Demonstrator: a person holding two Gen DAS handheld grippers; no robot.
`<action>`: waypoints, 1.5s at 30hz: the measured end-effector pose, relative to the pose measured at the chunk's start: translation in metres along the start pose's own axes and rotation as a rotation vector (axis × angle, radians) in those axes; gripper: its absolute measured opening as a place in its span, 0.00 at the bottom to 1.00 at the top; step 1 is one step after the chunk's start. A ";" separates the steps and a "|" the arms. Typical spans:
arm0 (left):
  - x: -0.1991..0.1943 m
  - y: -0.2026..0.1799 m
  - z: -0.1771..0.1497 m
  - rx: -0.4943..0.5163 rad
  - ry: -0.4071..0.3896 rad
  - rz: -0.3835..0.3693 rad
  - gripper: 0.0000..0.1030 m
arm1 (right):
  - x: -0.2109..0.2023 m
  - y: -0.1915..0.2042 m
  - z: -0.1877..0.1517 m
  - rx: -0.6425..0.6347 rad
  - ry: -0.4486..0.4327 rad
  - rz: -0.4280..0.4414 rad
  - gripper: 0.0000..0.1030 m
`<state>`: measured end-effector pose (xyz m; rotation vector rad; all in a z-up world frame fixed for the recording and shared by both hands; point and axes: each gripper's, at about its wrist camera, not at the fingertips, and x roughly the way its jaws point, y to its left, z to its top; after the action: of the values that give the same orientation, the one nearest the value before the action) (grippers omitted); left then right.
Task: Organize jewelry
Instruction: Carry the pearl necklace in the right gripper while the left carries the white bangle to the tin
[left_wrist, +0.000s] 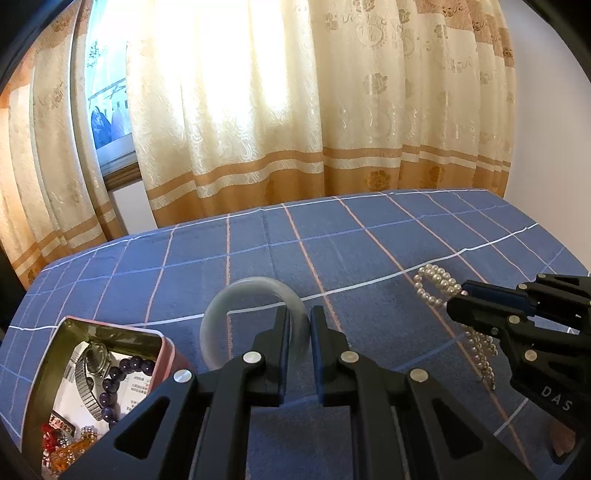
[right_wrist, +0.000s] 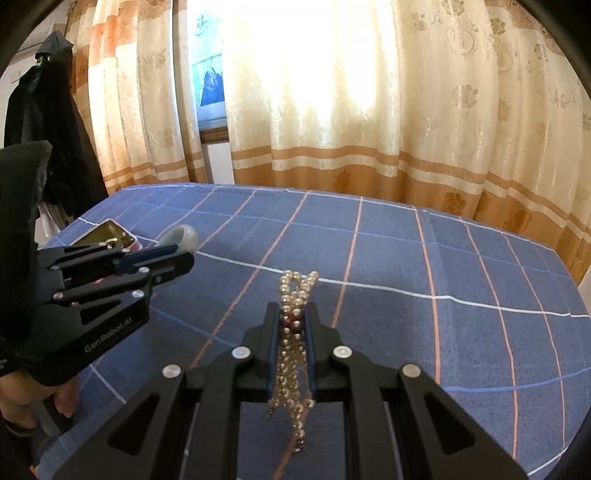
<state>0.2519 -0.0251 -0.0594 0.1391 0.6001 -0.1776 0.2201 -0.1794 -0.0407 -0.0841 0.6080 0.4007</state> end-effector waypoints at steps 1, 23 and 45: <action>-0.001 0.000 0.000 0.001 -0.003 0.004 0.10 | -0.001 0.000 0.000 0.000 -0.005 0.000 0.15; -0.034 0.014 0.002 -0.056 -0.103 0.045 0.10 | -0.017 0.021 0.002 -0.063 -0.119 -0.012 0.15; -0.083 0.032 -0.021 -0.108 -0.138 0.040 0.10 | -0.023 0.072 0.004 -0.134 -0.124 0.076 0.15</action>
<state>0.1795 0.0207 -0.0264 0.0338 0.4675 -0.1142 0.1769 -0.1199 -0.0219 -0.1631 0.4630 0.5159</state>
